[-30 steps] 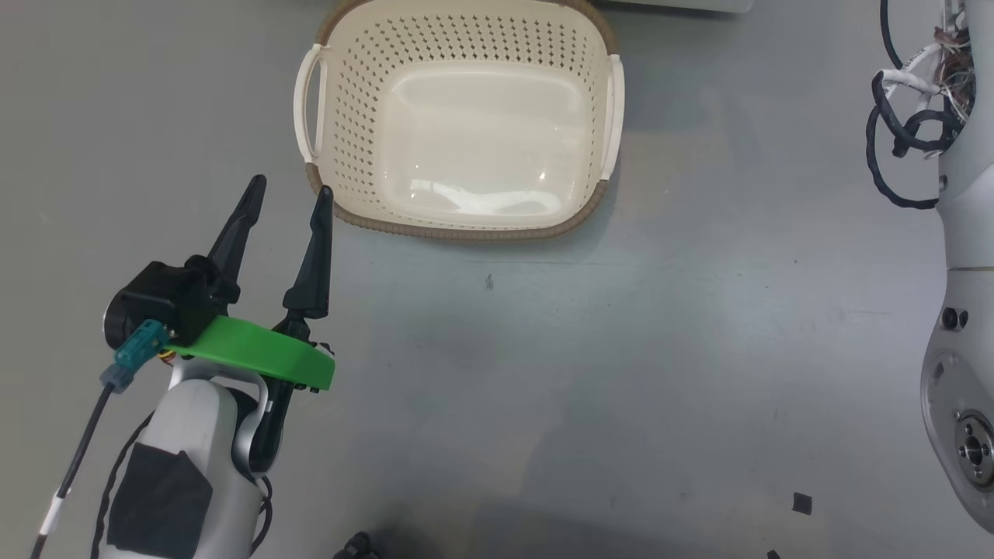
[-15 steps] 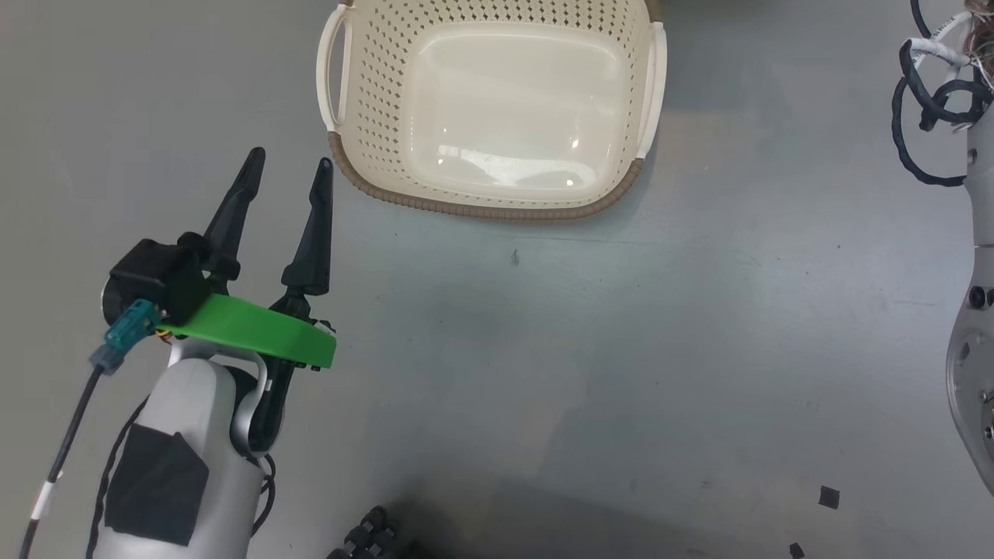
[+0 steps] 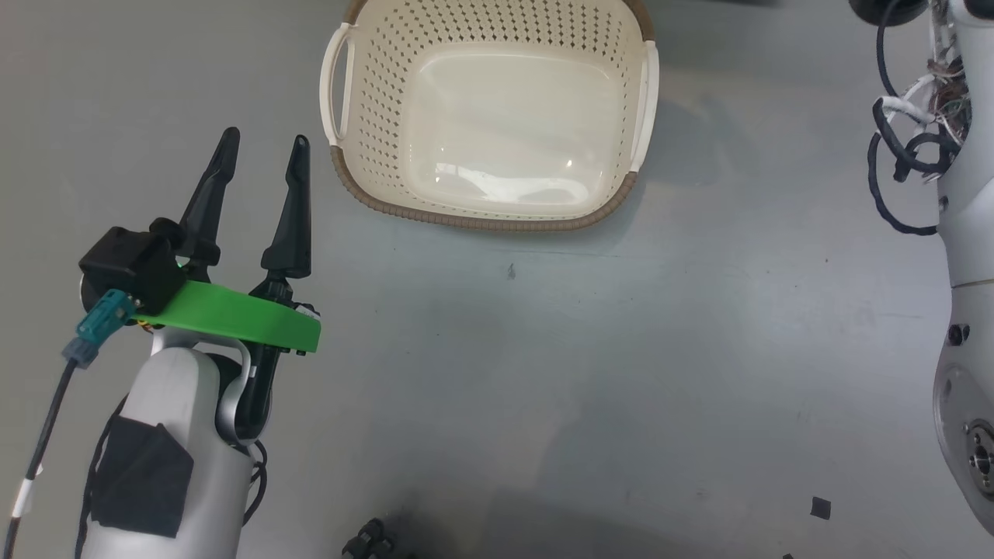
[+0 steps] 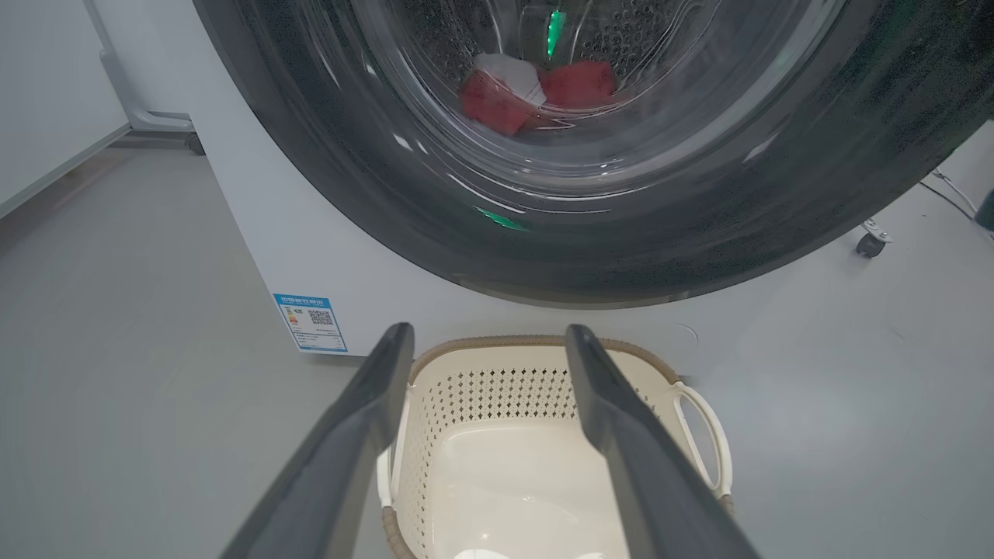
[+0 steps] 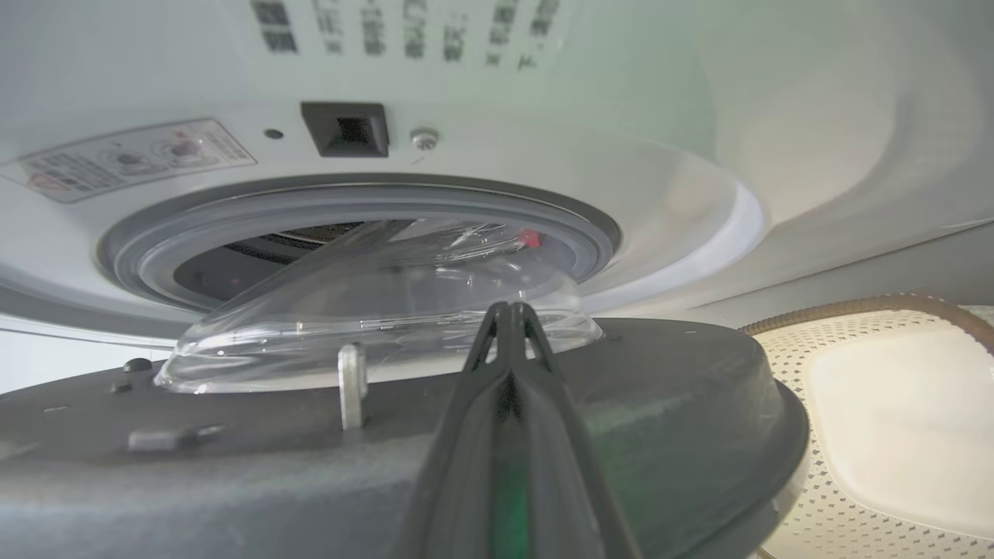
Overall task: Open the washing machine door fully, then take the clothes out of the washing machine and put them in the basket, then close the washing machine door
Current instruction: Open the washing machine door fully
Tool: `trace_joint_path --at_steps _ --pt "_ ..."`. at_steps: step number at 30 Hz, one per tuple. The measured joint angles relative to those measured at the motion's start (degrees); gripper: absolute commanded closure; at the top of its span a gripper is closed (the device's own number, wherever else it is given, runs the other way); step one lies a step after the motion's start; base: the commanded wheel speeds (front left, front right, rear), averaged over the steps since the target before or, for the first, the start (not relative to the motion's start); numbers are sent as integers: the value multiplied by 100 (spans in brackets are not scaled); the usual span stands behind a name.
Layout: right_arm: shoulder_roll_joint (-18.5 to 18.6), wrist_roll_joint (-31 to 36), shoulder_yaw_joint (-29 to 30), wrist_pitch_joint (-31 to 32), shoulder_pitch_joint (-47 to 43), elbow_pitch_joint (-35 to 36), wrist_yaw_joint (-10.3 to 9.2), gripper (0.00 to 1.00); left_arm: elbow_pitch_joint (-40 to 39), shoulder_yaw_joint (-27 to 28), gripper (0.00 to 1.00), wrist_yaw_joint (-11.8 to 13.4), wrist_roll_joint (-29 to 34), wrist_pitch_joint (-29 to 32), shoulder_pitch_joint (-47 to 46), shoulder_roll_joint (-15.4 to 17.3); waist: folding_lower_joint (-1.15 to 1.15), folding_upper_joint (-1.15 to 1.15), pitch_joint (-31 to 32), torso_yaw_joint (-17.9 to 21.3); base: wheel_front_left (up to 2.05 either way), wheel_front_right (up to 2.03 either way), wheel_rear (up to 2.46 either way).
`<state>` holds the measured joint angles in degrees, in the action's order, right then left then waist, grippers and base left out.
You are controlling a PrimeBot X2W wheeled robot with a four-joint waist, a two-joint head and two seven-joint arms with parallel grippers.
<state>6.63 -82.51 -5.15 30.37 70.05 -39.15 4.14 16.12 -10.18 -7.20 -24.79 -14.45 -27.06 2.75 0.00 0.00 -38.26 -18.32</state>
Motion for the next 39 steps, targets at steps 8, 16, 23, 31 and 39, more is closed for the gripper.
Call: trace_joint_path --at_steps 8,16,23,31,39 --pt "-113 -248 -165 501 -459 -104 110 100 -33 -23 0 0 9 0 -1 -1 0 0 276 10 0 0 0" --pt "-163 -459 -527 1047 -1068 -202 185 100 8 25 0 0 9 0 8 -2 -1 0 596 17 0 0 0" --pt "-180 -882 -795 1172 -1617 -212 234 100 81 -90 0 0 10 0 30 -14 0 0 887 -41 0 0 0" --pt "-138 -1315 -1460 1140 -2038 -32 237 100 198 -189 0 0 10 0 175 -32 0 0 1129 -269 0 0 0" --pt "-167 -1430 -2312 862 -2392 204 283 100 333 -254 0 0 8 0 261 -85 0 0 1362 -639 0 0 0"
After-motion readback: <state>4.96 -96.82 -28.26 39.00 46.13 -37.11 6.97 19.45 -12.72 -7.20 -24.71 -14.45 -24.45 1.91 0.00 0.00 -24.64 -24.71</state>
